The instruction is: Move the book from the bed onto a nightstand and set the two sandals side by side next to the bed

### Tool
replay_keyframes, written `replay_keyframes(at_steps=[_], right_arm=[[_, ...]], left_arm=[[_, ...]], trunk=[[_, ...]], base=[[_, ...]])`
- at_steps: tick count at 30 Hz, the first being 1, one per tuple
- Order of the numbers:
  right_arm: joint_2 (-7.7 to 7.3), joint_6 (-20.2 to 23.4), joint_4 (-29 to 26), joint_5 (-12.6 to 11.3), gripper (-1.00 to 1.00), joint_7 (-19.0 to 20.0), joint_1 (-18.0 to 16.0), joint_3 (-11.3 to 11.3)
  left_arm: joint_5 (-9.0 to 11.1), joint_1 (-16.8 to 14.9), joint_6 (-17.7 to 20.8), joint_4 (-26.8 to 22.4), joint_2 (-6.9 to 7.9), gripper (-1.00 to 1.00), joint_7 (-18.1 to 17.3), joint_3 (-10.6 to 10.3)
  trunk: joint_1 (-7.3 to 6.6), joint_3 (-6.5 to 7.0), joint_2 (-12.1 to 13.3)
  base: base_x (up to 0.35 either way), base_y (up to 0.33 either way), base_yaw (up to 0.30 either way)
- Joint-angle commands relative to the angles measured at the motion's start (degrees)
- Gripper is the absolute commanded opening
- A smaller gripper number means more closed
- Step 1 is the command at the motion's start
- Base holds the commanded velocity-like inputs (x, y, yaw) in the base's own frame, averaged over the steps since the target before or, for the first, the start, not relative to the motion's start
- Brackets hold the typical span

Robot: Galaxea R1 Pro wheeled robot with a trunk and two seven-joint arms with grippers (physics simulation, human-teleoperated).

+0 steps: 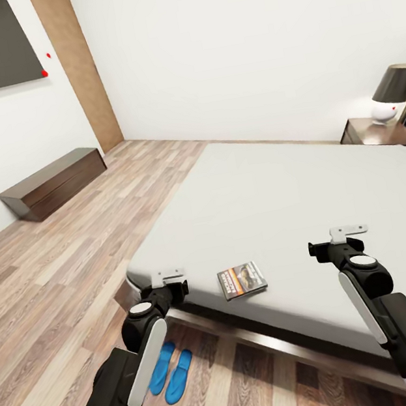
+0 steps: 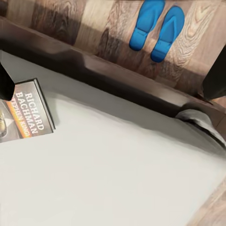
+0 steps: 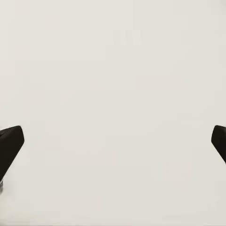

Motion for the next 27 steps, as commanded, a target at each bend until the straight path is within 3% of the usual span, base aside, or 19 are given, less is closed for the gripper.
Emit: replay_keyframes(at_steps=[1, 27], right_arm=[[-0.08, 0.21, -0.08, -0.52, 1.00, -0.54, -0.03, 0.13], [-0.09, 0.13, 0.32, -0.55, 1.00, -0.46, -0.06, 0.20]], left_arm=[[0.60, -0.05, 0.12, -0.03, 0.00, 1.00, 0.58, -0.07], [0.76, 0.00, 0.12, 0.24, 0.01, 1.00, 0.58, -0.07]], trunk=[[0.23, -0.23, -0.45], [5.94, -4.96, -10.87]], base=[[0.000, 0.000, 0.271], [0.000, 0.000, 0.271]])
